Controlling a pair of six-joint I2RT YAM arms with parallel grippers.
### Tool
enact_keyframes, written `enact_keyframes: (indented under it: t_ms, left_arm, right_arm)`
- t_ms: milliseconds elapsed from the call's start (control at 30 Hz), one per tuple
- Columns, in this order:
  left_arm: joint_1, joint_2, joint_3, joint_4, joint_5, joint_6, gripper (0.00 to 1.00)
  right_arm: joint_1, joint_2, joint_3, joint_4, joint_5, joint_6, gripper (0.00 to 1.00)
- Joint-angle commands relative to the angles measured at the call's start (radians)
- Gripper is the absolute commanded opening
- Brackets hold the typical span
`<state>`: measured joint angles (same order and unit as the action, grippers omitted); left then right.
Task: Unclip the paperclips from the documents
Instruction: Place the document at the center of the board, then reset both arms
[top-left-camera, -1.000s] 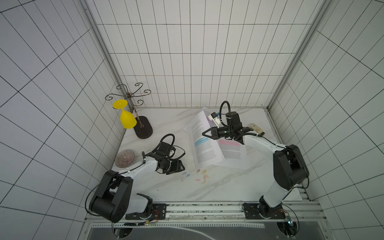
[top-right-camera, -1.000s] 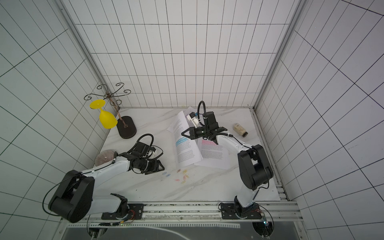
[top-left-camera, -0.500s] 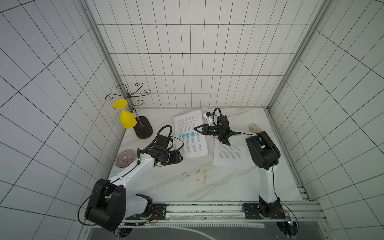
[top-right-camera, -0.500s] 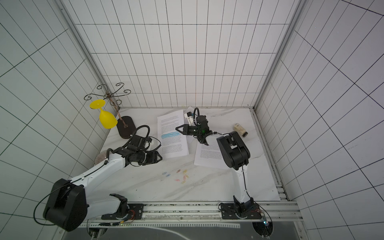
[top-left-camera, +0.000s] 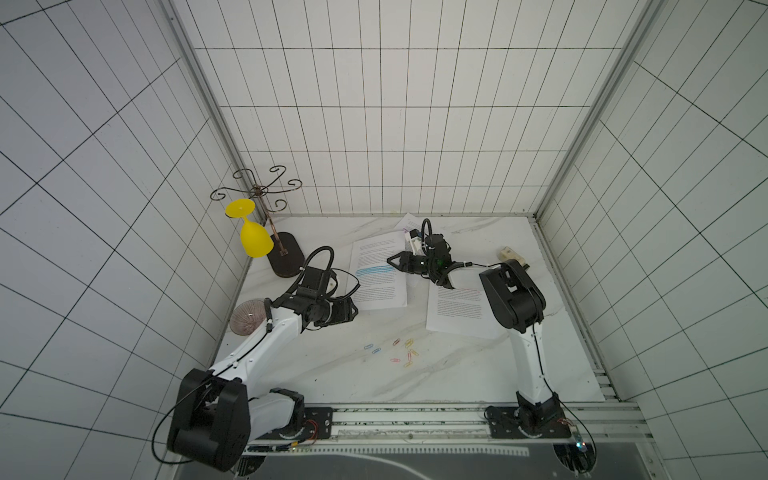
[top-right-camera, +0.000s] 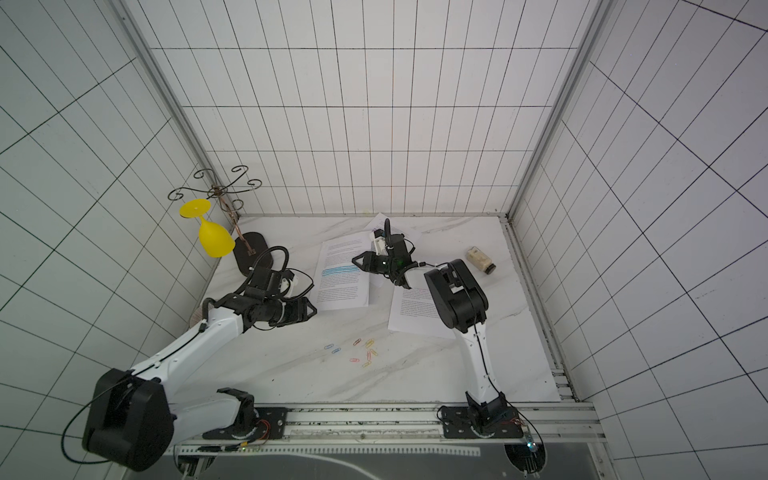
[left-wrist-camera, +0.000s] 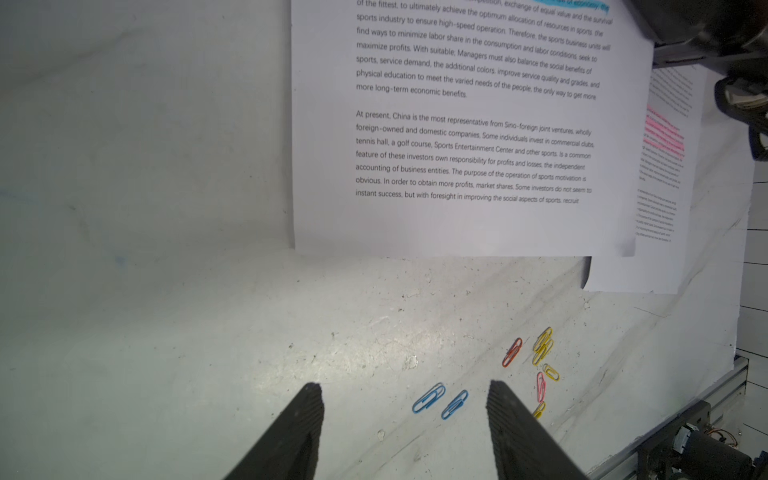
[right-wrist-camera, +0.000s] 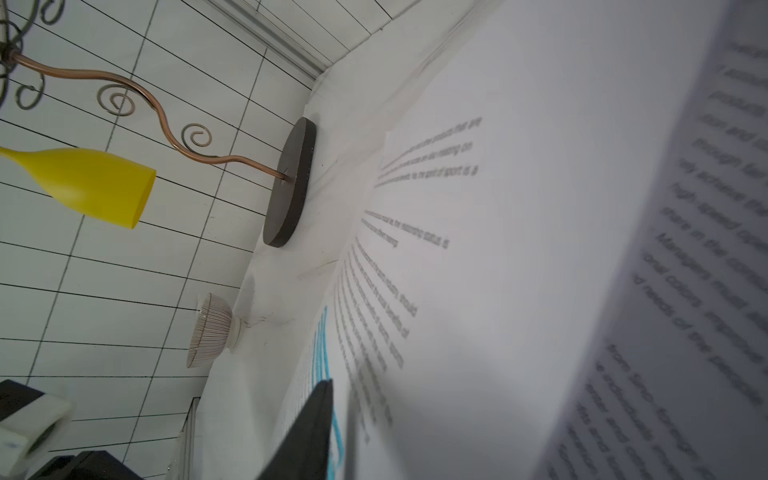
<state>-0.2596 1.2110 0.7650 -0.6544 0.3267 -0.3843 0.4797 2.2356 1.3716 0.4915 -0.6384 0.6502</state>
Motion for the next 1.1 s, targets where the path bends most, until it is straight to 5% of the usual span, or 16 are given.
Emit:
enact_keyframes:
  t_ms: [0, 333, 367, 400, 600, 733, 867, 1067]
  left_arm:
    - [0.009, -0.037, 0.034, 0.001, -0.031, 0.025, 0.65]
    - [0.042, -0.069, 0.055, 0.063, -0.073, 0.033, 0.65]
    - [0.045, -0.085, 0.053, 0.084, -0.103, 0.036, 0.81]
    - [0.05, -0.1, 0.051, 0.109, -0.143, 0.04, 0.97]
    - [0.098, -0.157, -0.061, 0.444, -0.519, 0.077, 0.98]
    - [0.112, -0.099, -0.221, 0.858, -0.791, 0.153, 0.98]
    - [0.143, 0.092, -0.317, 1.215, -0.601, 0.399, 0.98]
    - [0.197, 0.39, -0.434, 1.763, -0.403, 0.41, 0.98]
  right_arm:
    - [0.009, -0.058, 0.104, -0.159, 0.062, -0.122, 0.52]
    - [-0.086, -0.281, 0.124, -0.546, 0.198, -0.345, 0.72]
    - [-0.115, -0.339, 0.074, -0.548, 0.197, -0.361, 0.73]
    - [-0.143, -0.394, 0.019, -0.54, 0.196, -0.377, 0.73]
    - [-0.308, -0.807, -0.459, -0.33, 0.334, -0.541, 0.8]
    - [-0.402, -0.944, -0.727, -0.143, 0.466, -0.58, 0.85]
    - [-0.446, -0.93, -0.879, 0.051, 0.513, -0.641, 0.87]
    - [-0.488, -0.745, -0.928, 0.323, 0.58, -0.626, 0.88]
